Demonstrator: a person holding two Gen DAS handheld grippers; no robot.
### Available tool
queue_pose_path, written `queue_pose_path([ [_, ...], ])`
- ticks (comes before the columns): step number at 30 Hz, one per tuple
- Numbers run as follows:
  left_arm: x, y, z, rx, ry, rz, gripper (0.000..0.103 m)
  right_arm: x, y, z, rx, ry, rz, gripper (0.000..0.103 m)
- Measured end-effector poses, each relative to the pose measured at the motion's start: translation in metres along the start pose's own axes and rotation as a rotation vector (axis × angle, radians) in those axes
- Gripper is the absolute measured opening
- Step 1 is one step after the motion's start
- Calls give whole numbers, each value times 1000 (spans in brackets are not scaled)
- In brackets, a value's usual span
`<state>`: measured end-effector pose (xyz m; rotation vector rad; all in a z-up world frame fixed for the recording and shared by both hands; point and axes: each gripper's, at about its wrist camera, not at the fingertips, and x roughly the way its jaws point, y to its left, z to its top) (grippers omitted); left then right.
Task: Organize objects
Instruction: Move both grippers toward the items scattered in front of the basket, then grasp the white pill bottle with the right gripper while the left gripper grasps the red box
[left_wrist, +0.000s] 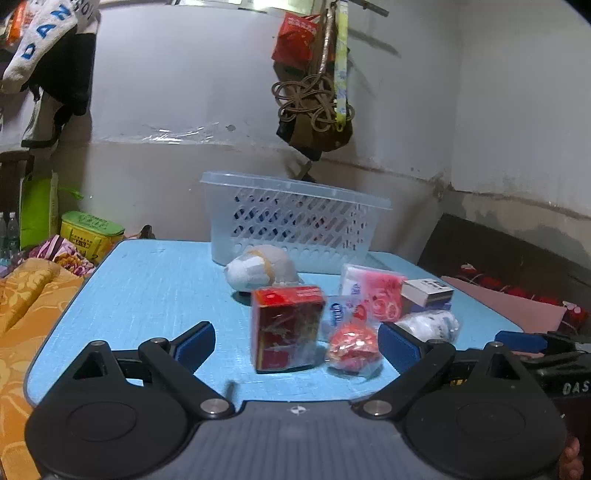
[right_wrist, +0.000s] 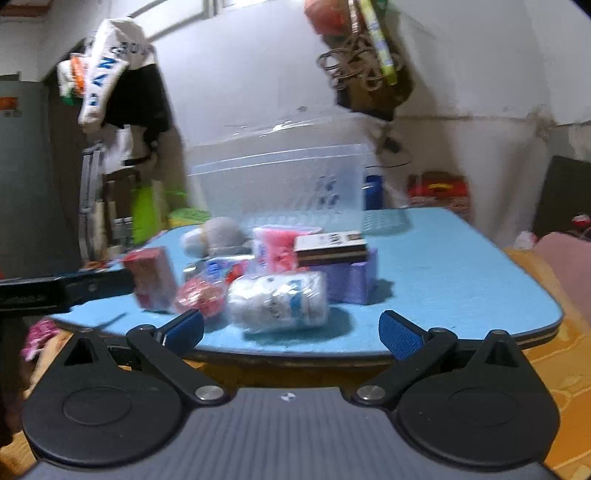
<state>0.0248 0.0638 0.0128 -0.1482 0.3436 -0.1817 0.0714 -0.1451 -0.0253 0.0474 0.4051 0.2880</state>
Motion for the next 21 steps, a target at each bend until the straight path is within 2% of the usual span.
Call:
queue_pose_path([
  [4, 6, 10, 5, -39, 34, -26, 93, 9, 4, 6, 29, 33, -1, 103],
  [7, 12, 12, 14, -58, 60, -56, 91, 14, 14, 12, -5, 58, -24, 103],
  [16, 28, 10, 18, -52, 93, -37, 87, 28, 18, 15, -24, 81, -14, 99],
  [21, 35, 7, 18, -73, 97, -16, 76, 31, 12, 14, -6, 76, 12, 97],
])
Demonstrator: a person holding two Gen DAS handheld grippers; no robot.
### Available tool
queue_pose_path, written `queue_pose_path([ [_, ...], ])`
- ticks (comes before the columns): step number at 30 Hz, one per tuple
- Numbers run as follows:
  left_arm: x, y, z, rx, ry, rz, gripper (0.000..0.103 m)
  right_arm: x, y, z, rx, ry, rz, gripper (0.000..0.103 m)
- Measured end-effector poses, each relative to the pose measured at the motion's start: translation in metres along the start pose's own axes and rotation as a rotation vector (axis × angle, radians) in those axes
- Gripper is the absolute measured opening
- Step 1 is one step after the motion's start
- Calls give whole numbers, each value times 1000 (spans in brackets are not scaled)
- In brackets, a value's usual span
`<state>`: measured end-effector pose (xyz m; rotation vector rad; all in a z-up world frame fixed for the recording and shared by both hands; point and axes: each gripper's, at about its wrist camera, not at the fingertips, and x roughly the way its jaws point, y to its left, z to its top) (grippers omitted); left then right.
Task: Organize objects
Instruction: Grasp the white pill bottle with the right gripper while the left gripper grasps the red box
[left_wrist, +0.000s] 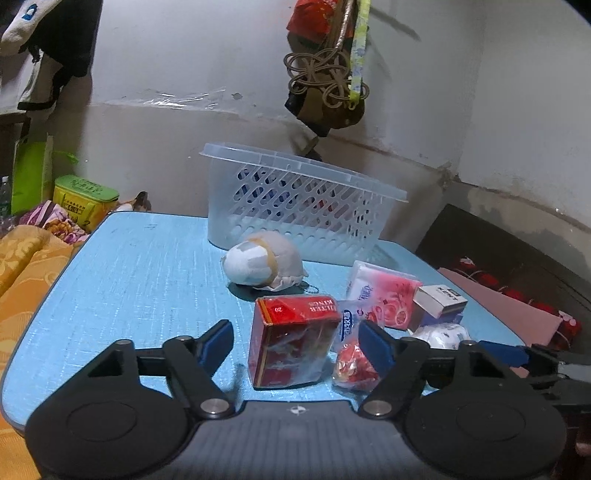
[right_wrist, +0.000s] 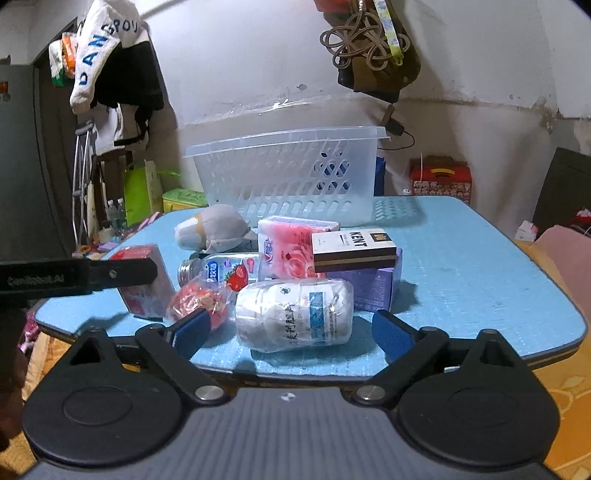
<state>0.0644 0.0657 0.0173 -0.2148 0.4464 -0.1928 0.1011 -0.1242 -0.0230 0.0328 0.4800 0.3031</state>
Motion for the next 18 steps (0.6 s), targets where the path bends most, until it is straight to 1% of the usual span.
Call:
queue_pose_path([
  [3, 5, -4, 0, -1, 8, 14, 75, 3, -3, 1, 6, -3, 10, 94],
  [4, 7, -5, 0, -3, 10, 18, 72, 4, -3, 0, 2, -3, 13, 92],
  [5, 9, -7, 0, -1, 14, 24, 69, 4, -4, -1, 0, -1, 14, 91],
  [6, 10, -9, 0, 2, 17, 32, 66, 5, -4, -2, 2, 2, 18, 88],
  [7, 12, -11, 0, 6, 18, 44, 57, 5, -5, -3, 3, 6, 23, 83],
  [9, 13, -13, 0, 10, 17, 58, 56, 8, -7, -4, 3, 22, 28, 75],
  [11, 13, -14, 0, 4, 11, 61, 56, 7, -8, -6, 0, 19, 38, 75],
  [15, 9, -18, -1, 34, -23, 88, 55, -1, -10, -8, -3, -8, 43, 74],
  [18, 4, -16, 0, 29, -49, 86, 55, -10, -14, -9, -1, -24, 51, 74],
])
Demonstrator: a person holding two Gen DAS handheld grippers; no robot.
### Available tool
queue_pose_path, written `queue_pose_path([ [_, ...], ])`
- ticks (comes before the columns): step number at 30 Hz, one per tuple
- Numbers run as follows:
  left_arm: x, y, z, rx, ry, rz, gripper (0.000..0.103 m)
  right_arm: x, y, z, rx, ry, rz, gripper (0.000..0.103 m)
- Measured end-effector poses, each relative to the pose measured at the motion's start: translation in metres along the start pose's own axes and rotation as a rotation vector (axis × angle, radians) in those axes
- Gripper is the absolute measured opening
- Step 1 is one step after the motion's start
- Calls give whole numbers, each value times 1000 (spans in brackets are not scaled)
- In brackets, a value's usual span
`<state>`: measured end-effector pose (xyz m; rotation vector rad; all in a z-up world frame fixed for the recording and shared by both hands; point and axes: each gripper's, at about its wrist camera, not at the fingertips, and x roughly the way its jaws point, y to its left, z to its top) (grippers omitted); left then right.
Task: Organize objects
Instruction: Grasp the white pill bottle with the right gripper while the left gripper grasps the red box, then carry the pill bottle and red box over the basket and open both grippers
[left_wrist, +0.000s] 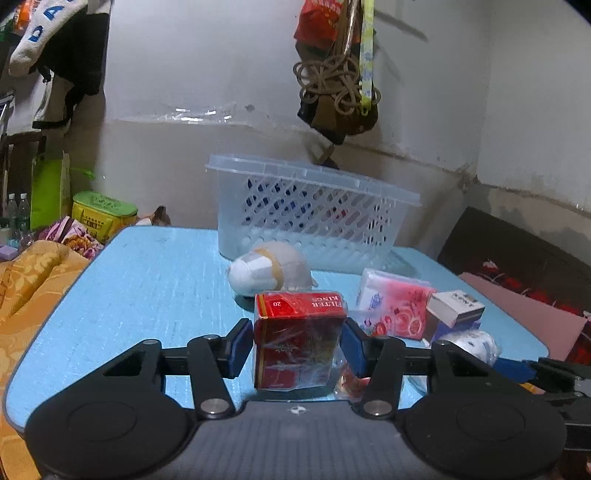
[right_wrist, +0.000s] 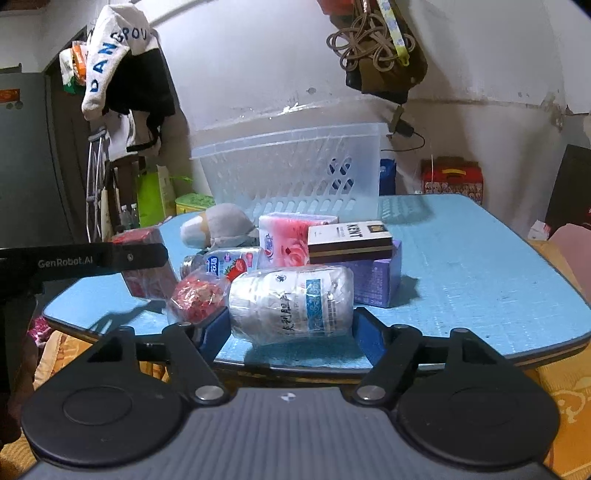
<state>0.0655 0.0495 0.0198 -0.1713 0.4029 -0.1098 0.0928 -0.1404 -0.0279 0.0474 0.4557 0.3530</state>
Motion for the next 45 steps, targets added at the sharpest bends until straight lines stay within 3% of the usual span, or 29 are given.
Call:
queue_pose_path([
  [7, -13, 10, 6, -15, -72, -7, 55, -29, -8, 17, 18, -84, 7, 74],
  [14, -22, 23, 21, -21, -136, -40, 55, -35, -18, 58, 14, -167, 34, 75],
  [17, -14, 29, 51, -21, -152, -105, 55, -17, -17, 93, -26, -173, 59, 74],
  [21, 12, 26, 115, 27, -199, -141, 55, 38, -11, 151, -116, -147, -18, 74],
  [24, 57, 22, 168, 19, -148, -176, 55, 87, -17, 192, -135, -95, -29, 74],
  [28, 120, 17, 208, -10, -28, -168, 55, 147, -25, 224, -134, 47, -71, 74],
  [32, 163, 5, 216, 5, 76, -133, 55, 175, -33, 224, -114, 125, -43, 74],
  [37, 171, 1, 204, 7, 74, -102, 56, 184, -28, 211, -167, 129, -35, 77],
  [38, 171, 1, 203, 16, 57, -94, 58, 184, -27, 212, -181, 124, -28, 82],
  [39, 169, 0, 202, 29, 35, -67, 64, 182, -25, 213, -190, 113, -31, 99],
  [40, 167, 2, 203, 38, 30, -37, 89, 178, -23, 213, -193, 89, -53, 103],
  [41, 166, 2, 203, 57, 17, -8, 103, 172, -23, 214, -195, 56, -69, 103],
  [43, 151, 3, 200, 81, -39, 20, 103, 159, -24, 217, -186, 2, -67, 103],
  [45, 128, 7, 194, 70, -101, -1, 103, 139, -28, 211, -157, -27, -40, 103],
])
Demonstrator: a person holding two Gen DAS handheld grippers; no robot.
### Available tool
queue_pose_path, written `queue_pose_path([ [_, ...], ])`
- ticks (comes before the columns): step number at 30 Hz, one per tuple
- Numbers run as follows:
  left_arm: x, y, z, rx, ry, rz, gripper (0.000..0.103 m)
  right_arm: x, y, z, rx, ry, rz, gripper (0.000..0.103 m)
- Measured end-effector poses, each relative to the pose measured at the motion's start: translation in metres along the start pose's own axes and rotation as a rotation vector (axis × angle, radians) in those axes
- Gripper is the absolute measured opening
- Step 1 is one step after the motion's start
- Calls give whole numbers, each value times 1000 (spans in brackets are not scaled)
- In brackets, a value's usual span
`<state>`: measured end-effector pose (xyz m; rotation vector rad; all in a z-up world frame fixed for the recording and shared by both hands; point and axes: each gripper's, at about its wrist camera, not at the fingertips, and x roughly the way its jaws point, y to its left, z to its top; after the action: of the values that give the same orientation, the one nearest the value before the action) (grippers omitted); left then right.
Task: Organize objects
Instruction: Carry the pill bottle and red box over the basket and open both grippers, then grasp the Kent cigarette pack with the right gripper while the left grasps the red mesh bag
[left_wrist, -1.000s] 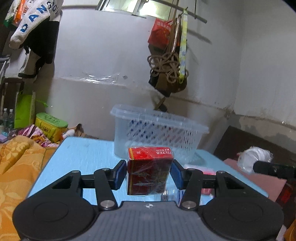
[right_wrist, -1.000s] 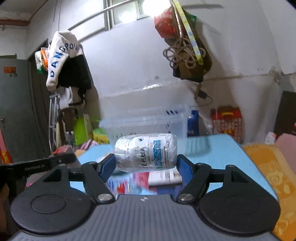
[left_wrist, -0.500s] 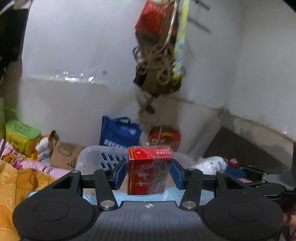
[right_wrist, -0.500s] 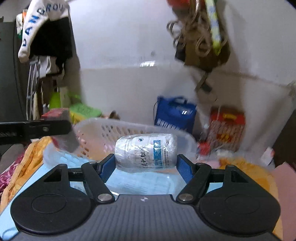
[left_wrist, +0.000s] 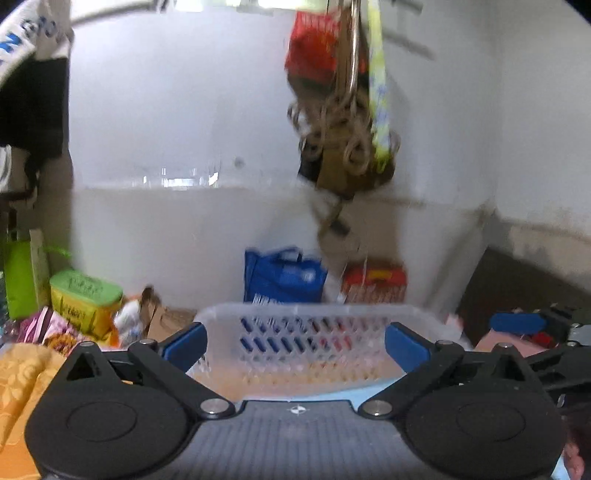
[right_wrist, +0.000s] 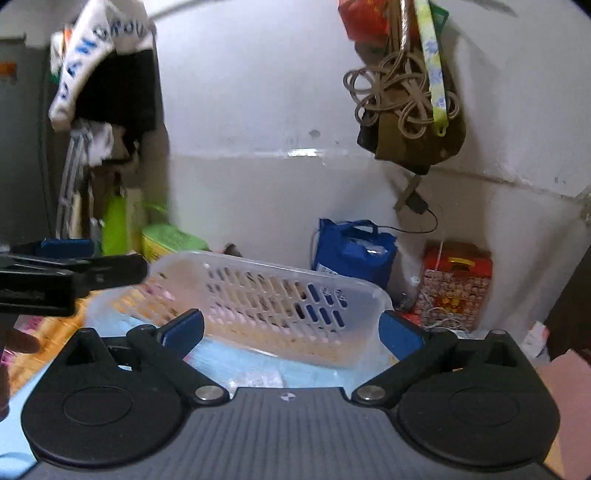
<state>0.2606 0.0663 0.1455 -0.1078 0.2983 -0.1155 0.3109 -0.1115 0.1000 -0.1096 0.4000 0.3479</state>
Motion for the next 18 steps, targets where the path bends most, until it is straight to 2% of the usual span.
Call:
queue_pose_path([
  [3, -43, 5, -20, -19, -72, -50, 103, -35, -7, -25, 73, -32, 17, 103],
  [5, -69, 7, -41, -27, -95, -47, 103, -65, -14, -56, 115, -57, 33, 103],
  [7, -90, 8, -67, -38, -94, -49, 103, -88, -21, -85, 169, -94, 45, 103],
  [10, -112, 9, -108, -66, -82, -90, 103, -124, -27, -134, 248, -150, 29, 103],
  [13, -126, 5, -141, -92, -69, -120, 103, -142, -28, -168, 266, -187, -2, 103],
  [15, -135, -2, -153, -67, -70, -133, 103, -147, -28, -187, 284, -225, -33, 103],
  [18, -153, -12, -168, -64, -94, -153, 103, -146, -29, -206, 340, -232, -38, 103],
])
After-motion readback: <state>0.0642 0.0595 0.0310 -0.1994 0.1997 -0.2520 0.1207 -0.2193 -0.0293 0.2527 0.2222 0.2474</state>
